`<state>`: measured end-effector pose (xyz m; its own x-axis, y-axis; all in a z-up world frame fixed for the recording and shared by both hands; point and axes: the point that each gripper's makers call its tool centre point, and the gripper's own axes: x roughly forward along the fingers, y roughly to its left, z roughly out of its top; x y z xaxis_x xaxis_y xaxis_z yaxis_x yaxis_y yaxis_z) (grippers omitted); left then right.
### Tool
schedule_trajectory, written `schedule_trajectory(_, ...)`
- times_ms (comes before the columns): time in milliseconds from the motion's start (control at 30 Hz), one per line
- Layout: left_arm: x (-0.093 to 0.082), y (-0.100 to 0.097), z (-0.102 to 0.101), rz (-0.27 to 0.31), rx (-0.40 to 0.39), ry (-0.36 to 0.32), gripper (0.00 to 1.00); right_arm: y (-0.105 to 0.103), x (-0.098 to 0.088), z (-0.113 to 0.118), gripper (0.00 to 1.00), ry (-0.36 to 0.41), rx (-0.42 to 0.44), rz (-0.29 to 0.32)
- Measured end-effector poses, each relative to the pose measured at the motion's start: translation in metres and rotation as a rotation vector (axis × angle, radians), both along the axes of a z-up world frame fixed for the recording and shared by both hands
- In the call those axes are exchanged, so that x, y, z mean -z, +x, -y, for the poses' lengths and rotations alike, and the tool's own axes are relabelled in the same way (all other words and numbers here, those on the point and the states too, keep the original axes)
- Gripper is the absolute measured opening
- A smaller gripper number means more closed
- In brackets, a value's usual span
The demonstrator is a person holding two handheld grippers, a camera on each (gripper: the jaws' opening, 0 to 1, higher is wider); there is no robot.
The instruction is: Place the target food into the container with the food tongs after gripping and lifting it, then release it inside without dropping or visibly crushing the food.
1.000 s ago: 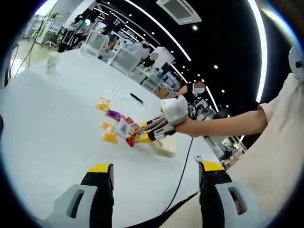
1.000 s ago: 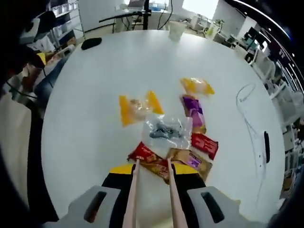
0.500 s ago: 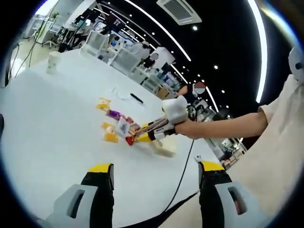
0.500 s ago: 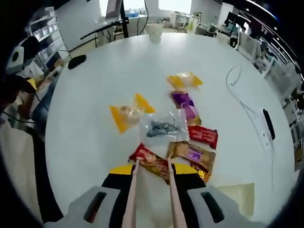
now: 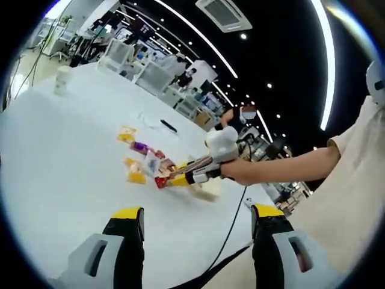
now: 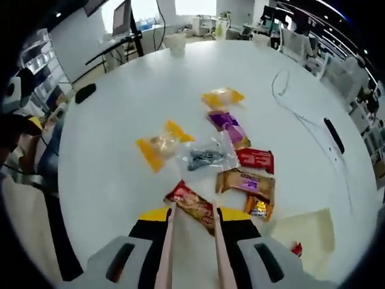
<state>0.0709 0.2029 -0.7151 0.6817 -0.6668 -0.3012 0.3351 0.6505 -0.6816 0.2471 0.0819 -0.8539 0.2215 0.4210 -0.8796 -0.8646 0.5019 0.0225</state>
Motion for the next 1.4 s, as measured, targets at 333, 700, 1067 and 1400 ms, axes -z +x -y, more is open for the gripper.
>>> schedule_trajectory(333, 0.004, -0.004, -0.009, -0.015, 0.0, 0.004, 0.73, -0.007, -0.002, -0.003, 0.3, -0.15, -0.316, 0.131)
schedule_trajectory(700, 0.009, -0.007, -0.018, -0.03, -0.018, 0.013, 0.72, -0.014, 0.0, -0.015, 0.29, -0.222, -0.541, 0.181)
schedule_trajectory(1067, 0.011, -0.016, -0.027, -0.042, -0.063, 0.011, 0.72, -0.014, 0.001, -0.013, 0.25, -0.157, -0.419, 0.067)
schedule_trajectory(1400, 0.008, -0.013, -0.024, -0.03, -0.049, 0.003, 0.72, -0.015, 0.006, -0.005, 0.25, -0.115, -0.289, -0.018)
